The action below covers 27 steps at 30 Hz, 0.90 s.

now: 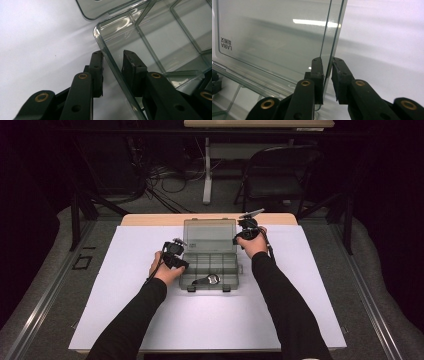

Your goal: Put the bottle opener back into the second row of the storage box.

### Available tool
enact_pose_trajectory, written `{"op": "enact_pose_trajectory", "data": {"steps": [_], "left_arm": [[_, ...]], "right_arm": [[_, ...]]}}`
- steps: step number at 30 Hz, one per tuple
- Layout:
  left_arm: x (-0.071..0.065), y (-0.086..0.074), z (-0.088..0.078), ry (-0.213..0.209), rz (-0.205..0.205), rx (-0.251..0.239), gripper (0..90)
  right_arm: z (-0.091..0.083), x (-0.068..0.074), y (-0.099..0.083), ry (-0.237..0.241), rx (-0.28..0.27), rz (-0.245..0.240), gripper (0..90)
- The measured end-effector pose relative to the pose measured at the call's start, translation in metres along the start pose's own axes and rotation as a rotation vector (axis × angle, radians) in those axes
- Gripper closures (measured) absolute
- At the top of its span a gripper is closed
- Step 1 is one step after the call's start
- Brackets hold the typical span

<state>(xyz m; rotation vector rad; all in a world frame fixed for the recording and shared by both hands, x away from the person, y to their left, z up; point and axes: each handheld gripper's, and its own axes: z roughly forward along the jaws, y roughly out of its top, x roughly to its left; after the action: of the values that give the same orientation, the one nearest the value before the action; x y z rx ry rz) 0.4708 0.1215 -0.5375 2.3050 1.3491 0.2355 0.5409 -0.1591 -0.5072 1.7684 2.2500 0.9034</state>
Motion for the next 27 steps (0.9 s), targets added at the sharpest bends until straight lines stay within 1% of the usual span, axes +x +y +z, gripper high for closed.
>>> {"op": "enact_pose_trajectory", "data": {"steps": [1, 2, 5, 6, 7, 13, 16, 18, 21, 27], "left_arm": [[0.0, 0.0, 0.0, -0.001, -0.001, 0.0, 70.1], [0.0, 0.0, 0.0, -0.001, -0.001, -0.001, 70.1], [0.0, 0.0, 0.0, -0.002, -0.001, 0.0, 70.1], [0.0, 0.0, 0.0, -0.001, -0.001, 0.0, 70.2], [0.0, 0.0, 0.0, -0.001, -0.001, 0.0, 70.2], [0.0, 0.0, 0.0, 0.001, -0.005, -0.001, 70.2], [0.0, 0.0, 0.0, 0.003, -0.008, -0.001, 70.3], [0.0, 0.0, 0.0, 0.003, -0.01, -0.002, 70.4], [-0.001, 0.0, 0.0, 0.006, -0.014, -0.003, 70.6], [-0.001, -0.001, 0.0, 0.009, -0.022, -0.005, 70.9]], "right_arm": [[0.0, 0.0, 0.0, -0.005, 0.005, -0.006, 80.0], [0.0, 0.0, 0.0, 0.001, -0.009, -0.007, 80.2], [-0.001, 0.0, 0.0, -0.001, 0.001, -0.006, 81.8], [-0.002, -0.001, 0.0, 0.005, -0.012, -0.01, 83.0], [-0.003, -0.002, 0.0, 0.01, -0.009, -0.013, 83.5], [-0.006, -0.002, -0.004, 0.011, -0.037, -0.047, 83.7], [-0.006, -0.001, -0.006, 0.012, -0.061, -0.059, 83.7], [-0.007, -0.002, -0.007, 0.013, -0.066, -0.072, 83.7], [-0.007, -0.001, -0.009, 0.007, -0.083, -0.086, 83.6], [-0.008, 0.001, -0.011, -0.004, -0.096, -0.118, 83.4]]}}
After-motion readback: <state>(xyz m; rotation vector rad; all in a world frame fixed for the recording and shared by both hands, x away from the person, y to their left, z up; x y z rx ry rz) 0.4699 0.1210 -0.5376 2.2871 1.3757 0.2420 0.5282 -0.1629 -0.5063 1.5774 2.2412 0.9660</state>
